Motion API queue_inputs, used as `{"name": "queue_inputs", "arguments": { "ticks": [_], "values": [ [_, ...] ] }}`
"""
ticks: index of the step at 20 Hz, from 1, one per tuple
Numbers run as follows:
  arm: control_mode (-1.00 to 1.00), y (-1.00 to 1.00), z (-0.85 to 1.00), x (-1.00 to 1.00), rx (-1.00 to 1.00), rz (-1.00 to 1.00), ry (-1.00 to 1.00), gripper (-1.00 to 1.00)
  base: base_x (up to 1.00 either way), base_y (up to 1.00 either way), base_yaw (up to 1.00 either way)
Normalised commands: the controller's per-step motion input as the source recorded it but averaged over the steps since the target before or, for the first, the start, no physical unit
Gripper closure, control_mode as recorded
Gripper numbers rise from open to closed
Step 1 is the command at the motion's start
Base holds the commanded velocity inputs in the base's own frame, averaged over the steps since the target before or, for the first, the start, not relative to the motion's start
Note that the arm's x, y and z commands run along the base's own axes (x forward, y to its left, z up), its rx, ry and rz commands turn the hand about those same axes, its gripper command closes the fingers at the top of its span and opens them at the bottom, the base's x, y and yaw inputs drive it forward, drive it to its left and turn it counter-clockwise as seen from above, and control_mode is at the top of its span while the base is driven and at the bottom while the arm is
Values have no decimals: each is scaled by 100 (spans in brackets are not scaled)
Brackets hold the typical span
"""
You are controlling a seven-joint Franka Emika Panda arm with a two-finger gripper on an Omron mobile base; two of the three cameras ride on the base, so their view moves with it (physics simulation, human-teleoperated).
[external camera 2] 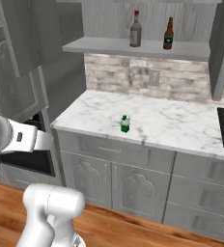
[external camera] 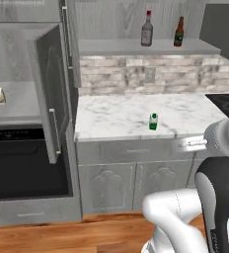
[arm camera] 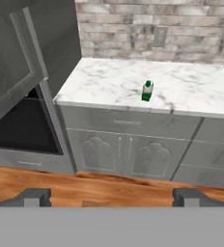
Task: Sort all alcoholic drinks to one cabinet, and non-alcoholic drinks to the other.
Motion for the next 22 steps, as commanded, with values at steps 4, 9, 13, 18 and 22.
{"name": "queue_inputs", "arguments": {
  "ticks": [4,9,13,18,22],
  "values": [
    [100,0,0,0,0,0,0,-100,41,-36,-6],
    [100,0,0,0,0,0,0,-100,31,-30,-7],
    [100,0,0,0,0,0,0,-100,40,-25,-9],
    [100,0,0,0,0,0,0,-100,42,-22,-9],
    [100,0,0,0,0,0,0,-100,45,-16,-8]
  ]
}}
